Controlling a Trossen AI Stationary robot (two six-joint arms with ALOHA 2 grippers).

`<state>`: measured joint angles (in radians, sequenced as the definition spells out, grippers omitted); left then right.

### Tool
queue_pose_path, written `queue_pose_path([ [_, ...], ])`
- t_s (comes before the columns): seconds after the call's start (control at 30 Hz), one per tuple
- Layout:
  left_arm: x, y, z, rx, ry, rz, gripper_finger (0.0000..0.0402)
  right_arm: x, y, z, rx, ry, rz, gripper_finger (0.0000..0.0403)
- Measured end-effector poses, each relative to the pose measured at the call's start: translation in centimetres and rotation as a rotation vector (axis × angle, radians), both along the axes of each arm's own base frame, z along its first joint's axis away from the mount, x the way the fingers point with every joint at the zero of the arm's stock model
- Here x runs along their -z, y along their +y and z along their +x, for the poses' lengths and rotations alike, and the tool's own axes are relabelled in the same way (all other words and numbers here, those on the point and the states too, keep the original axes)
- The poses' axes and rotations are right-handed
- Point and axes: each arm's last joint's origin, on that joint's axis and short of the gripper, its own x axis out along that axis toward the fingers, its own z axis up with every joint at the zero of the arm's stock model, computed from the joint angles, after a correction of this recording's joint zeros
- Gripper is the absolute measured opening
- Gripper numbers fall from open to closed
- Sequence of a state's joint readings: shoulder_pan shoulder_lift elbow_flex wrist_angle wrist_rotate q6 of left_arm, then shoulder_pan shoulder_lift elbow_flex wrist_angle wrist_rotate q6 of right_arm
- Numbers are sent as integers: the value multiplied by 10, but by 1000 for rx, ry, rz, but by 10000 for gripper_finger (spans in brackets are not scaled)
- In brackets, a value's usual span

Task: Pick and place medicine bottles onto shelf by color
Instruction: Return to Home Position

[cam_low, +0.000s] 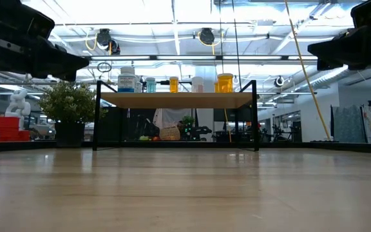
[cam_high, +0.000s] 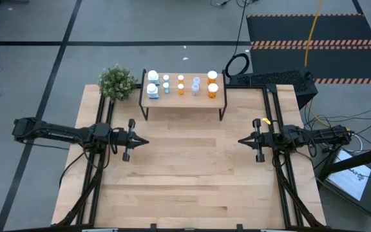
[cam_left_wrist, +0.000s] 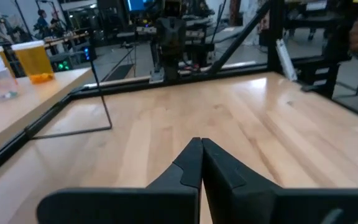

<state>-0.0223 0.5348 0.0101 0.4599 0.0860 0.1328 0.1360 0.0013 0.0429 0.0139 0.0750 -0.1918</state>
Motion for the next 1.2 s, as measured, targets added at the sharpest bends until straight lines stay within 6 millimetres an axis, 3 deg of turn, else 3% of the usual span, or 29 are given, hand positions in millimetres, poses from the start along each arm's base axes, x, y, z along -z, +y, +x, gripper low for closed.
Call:
queue_pose_path([
  [1.2,0,3,-19,46,18,-29,4,-1,-17,0,226,-10,-89,0],
])
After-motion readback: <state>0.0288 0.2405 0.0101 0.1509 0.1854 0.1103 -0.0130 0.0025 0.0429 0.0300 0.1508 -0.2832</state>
